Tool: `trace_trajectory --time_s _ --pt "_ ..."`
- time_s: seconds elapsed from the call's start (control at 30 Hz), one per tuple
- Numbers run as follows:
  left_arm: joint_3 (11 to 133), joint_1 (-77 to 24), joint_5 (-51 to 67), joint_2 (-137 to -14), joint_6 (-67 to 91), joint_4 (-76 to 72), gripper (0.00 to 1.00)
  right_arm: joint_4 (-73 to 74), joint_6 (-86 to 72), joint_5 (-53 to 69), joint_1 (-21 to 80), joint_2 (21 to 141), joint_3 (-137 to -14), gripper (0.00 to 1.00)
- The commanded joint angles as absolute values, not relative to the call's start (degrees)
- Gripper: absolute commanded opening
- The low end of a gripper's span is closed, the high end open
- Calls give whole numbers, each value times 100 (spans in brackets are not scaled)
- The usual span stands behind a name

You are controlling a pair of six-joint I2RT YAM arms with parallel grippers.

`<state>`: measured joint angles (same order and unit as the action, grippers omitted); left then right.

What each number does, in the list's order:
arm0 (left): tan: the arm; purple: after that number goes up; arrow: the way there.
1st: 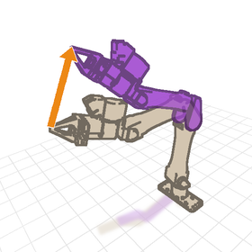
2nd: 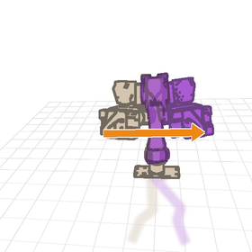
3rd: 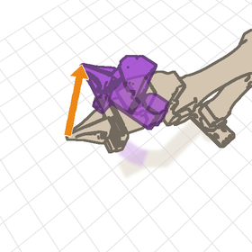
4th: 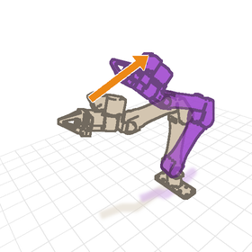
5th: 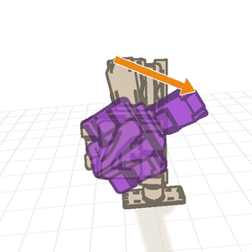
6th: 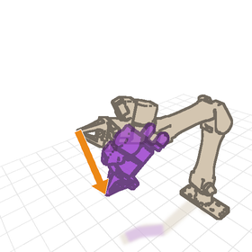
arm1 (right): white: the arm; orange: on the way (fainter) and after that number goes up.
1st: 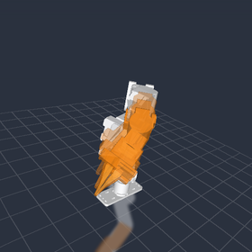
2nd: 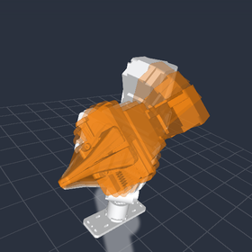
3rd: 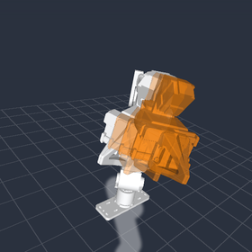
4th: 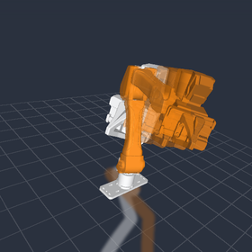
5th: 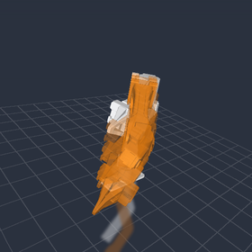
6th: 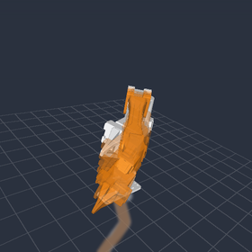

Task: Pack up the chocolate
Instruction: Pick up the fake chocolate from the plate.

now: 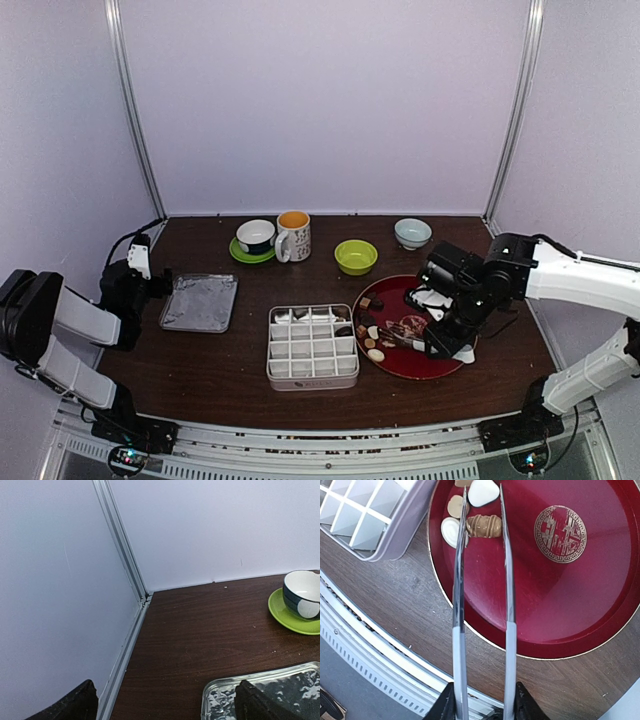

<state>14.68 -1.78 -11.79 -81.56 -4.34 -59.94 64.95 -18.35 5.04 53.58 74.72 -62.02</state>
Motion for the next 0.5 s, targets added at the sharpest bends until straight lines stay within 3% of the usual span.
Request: trace_trajectory --time_s 0.0,0.47 --pt "1582 -123 -1238 -8171 -369 -6211 98 6504 -1838 341 5335 7246 -6488 32" --pt "1582 -123 -1236 -8174 -368 -6207 98 6153 -1898 718 5340 7101 -6824 31"
